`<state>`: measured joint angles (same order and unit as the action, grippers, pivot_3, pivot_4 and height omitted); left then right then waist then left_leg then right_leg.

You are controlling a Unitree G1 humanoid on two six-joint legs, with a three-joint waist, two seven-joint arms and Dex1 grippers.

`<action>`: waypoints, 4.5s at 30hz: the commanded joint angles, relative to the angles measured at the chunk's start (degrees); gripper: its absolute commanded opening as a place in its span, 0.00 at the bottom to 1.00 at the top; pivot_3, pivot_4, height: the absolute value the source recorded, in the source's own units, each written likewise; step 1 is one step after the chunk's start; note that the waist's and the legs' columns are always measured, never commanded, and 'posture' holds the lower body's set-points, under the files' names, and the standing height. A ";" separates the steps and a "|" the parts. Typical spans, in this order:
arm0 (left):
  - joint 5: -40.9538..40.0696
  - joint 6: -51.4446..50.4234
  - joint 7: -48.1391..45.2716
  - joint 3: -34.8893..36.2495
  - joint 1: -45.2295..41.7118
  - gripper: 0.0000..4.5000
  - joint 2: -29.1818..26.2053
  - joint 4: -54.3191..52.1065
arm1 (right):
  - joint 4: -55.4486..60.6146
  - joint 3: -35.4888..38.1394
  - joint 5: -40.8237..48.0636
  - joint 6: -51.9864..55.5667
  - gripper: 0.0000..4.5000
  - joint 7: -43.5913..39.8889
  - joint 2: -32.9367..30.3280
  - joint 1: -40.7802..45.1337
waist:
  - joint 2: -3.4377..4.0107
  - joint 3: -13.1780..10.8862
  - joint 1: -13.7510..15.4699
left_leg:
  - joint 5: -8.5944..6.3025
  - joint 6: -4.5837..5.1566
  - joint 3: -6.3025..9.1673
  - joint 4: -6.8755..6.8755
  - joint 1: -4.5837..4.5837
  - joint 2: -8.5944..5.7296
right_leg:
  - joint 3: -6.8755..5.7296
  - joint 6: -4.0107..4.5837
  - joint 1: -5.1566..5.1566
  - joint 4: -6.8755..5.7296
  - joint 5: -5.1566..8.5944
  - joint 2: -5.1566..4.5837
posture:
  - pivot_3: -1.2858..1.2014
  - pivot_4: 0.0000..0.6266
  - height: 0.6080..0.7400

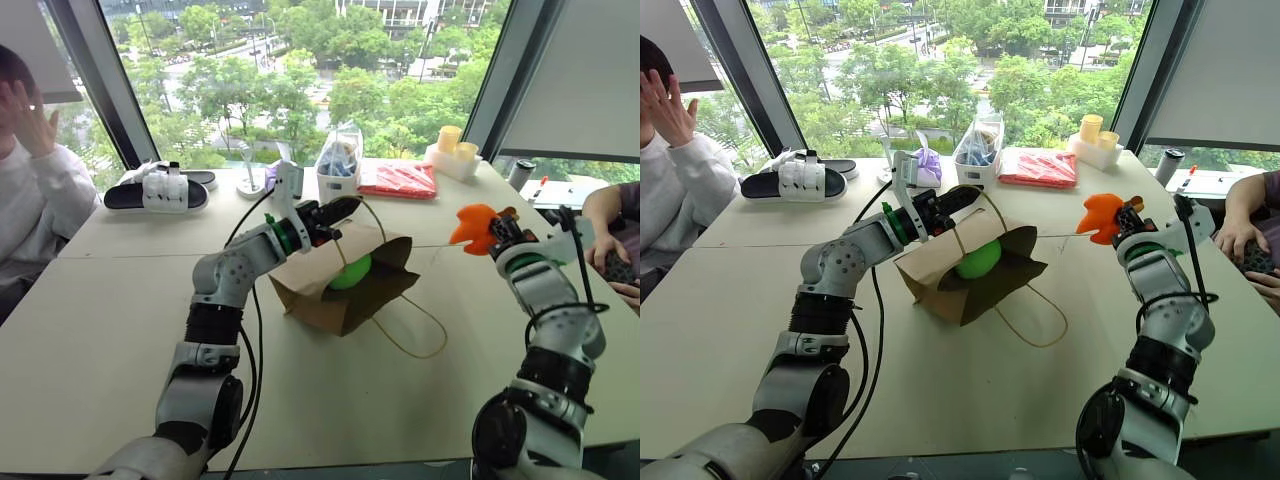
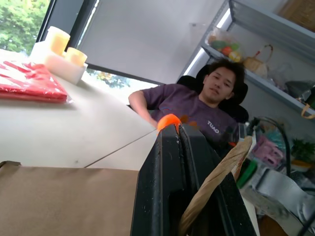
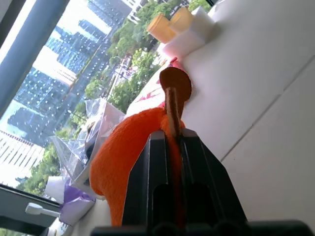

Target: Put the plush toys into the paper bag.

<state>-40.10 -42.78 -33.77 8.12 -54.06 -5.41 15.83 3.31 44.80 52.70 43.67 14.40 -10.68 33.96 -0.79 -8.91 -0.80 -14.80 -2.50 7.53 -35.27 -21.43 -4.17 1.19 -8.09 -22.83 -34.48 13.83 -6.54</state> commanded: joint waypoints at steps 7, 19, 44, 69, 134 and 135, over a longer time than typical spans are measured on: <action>0.96 2.99 -3.58 -0.46 -3.82 0.00 0.68 3.80 | 29.53 -2.98 36.45 -3.66 0.01 27.20 5.09 -12.31 | 0.05 0.02 -0.09 | -0.05 0.13 0.01 -0.01 0.07 0.03 | 0.04 0.00 0.01 -0.13 0.01 0.06 | 0.52 0.24 1.00; 1.34 4.04 -4.40 -0.09 -4.81 0.00 2.88 5.19 | 32.21 -19.70 41.30 -18.00 0.01 34.36 9.06 -20.13 | 0.05 0.02 -0.17 | -0.05 0.16 -0.07 -0.05 0.07 0.02 | 0.07 0.00 0.04 -0.13 0.01 0.08 | 0.52 0.24 1.00; 0.25 1.49 -3.39 0.32 -2.54 0.00 3.02 0.64 | 14.76 -41.72 28.18 -7.13 0.01 30.71 0.40 -10.65 | 0.05 0.02 -0.25 | -0.05 0.16 -0.05 -0.06 0.05 0.02 | 0.07 0.01 0.05 -0.04 0.02 0.14 | 0.52 0.24 1.00; -2.09 3.36 1.96 6.60 -6.26 0.00 4.26 4.74 | 22.78 -40.10 20.77 8.11 0.99 6.17 -7.46 -11.32 | 0.03 0.02 0.15 | -0.06 0.16 0.06 -0.04 0.00 0.04 | -0.01 0.00 0.06 0.02 0.02 0.15 | 0.52 0.24 1.00; -3.28 -4.15 11.40 7.34 -6.94 0.00 1.31 2.20 | 21.77 -21.66 56.13 -5.41 0.01 -17.63 -24.74 -20.05 | -0.14 -0.07 0.26 | -0.16 0.33 0.13 -0.35 0.01 0.02 | -0.10 -0.03 0.36 0.16 0.03 0.12 | 0.52 0.24 1.00; -3.16 -4.50 11.21 7.08 -6.27 0.00 1.31 2.27 | 21.61 -22.03 55.72 -5.51 0.01 -17.33 -24.44 -20.44 | -0.14 -0.07 0.29 | -0.16 0.33 0.12 -0.36 -0.02 0.02 | -0.09 -0.03 0.34 0.16 0.03 0.12 | 0.52 0.24 1.00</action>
<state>-43.12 -47.82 -22.00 15.88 -59.53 -4.22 19.54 24.34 22.33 108.76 38.53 -3.13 -35.12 13.37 -0.93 -8.98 -0.51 -14.97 -2.17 7.66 -35.65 -21.47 -4.15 1.09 -8.12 -22.50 -34.31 13.86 -6.42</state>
